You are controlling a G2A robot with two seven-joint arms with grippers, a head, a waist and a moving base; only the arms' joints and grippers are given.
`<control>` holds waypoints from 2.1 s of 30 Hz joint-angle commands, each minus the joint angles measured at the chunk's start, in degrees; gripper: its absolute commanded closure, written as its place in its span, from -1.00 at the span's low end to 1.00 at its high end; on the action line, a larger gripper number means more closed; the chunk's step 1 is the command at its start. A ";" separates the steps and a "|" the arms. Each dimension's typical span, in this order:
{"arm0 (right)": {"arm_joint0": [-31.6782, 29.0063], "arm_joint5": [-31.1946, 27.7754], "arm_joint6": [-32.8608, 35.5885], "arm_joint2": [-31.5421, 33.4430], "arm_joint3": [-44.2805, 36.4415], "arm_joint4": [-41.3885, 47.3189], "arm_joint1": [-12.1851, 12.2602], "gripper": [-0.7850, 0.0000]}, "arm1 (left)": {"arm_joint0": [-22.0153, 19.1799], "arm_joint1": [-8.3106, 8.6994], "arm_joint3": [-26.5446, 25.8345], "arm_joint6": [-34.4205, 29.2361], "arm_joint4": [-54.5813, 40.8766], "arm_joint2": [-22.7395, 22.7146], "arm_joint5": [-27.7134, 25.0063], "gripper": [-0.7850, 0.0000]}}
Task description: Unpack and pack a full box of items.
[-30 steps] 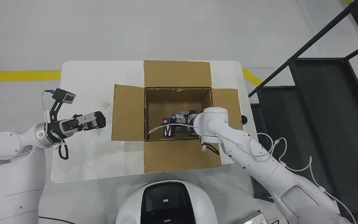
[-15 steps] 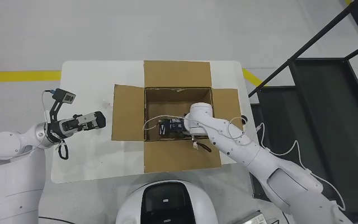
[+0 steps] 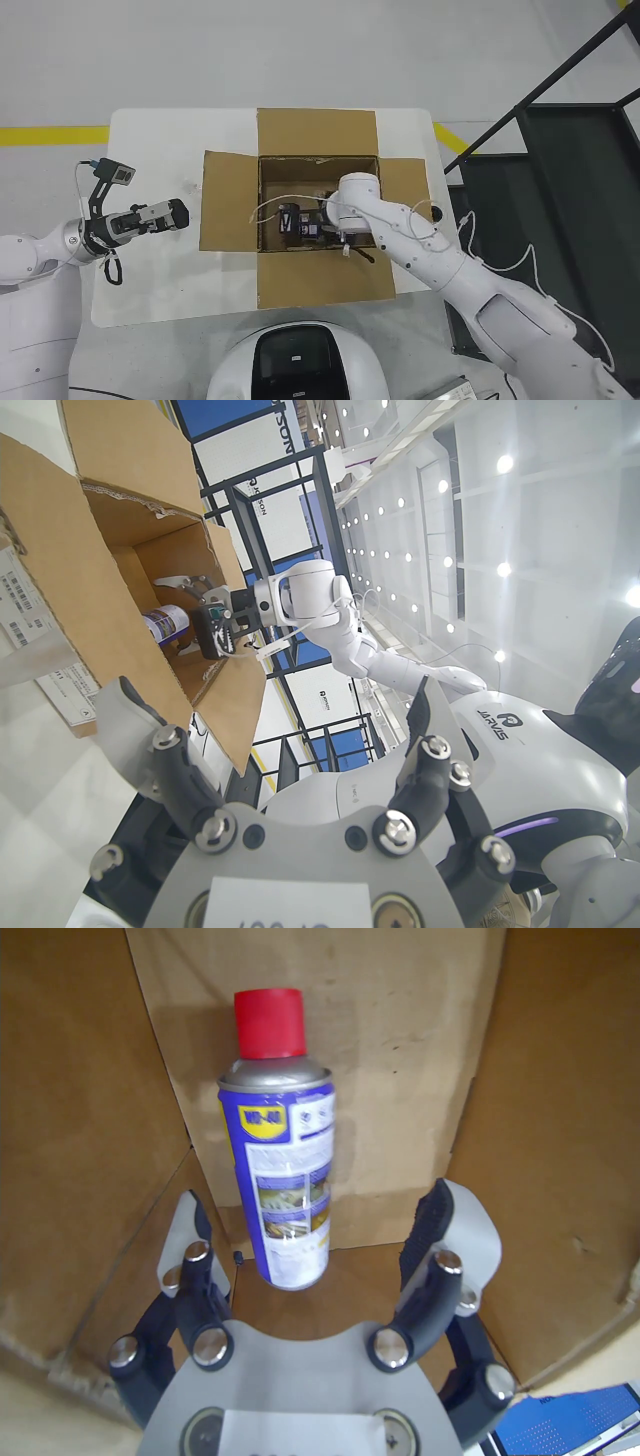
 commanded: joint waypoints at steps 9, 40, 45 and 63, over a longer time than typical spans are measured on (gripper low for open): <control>-14.76 -0.27 -0.28 18.32 -25.81 -1.62 6.24 -1.00 | 0.00 0.00 0.00 0.00 0.00 0.00 0.00 -1.00; -44.70 1.71 -26.51 49.79 -35.49 -0.25 11.05 -1.00 | 0.00 0.00 0.00 0.00 0.00 0.00 0.00 -1.00; -45.08 3.19 -28.31 50.85 -33.93 2.82 10.99 -1.00 | 0.00 0.00 0.00 0.00 0.00 0.00 0.00 -1.00; -54.67 -4.67 -31.57 68.29 -13.95 20.83 12.96 -1.00 | 0.00 0.00 0.00 0.00 0.00 0.00 0.00 -1.00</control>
